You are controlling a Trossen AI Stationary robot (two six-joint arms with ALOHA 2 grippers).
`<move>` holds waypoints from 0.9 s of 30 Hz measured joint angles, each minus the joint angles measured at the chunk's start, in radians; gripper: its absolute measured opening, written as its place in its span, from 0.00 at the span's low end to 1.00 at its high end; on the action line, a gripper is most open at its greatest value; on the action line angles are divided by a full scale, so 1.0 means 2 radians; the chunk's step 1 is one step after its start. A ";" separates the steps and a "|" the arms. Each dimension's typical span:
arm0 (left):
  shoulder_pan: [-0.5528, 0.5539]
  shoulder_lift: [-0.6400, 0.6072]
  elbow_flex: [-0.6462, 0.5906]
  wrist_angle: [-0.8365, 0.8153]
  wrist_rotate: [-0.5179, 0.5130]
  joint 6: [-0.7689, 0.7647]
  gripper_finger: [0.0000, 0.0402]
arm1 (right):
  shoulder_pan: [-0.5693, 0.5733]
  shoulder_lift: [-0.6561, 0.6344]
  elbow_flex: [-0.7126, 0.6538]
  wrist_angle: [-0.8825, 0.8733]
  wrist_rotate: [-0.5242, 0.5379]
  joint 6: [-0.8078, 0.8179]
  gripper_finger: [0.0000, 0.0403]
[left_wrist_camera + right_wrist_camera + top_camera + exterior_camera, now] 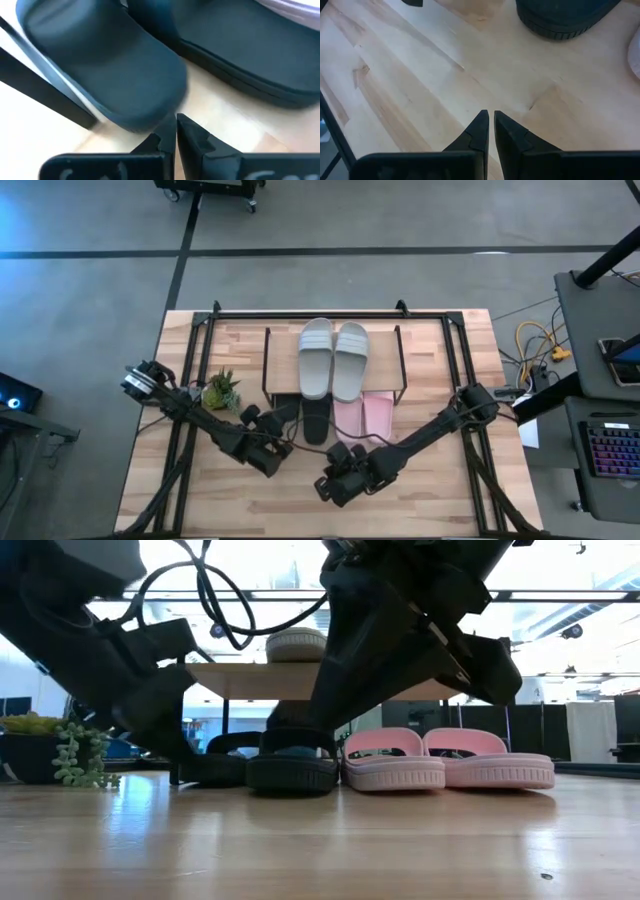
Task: Pick and place slides into the shelf
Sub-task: Move the black slides under the shelf
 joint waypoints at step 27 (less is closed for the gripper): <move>-0.203 -0.099 0.062 0.002 0.032 0.004 0.00 | -0.062 0.002 -0.013 0.015 -0.022 -0.105 0.06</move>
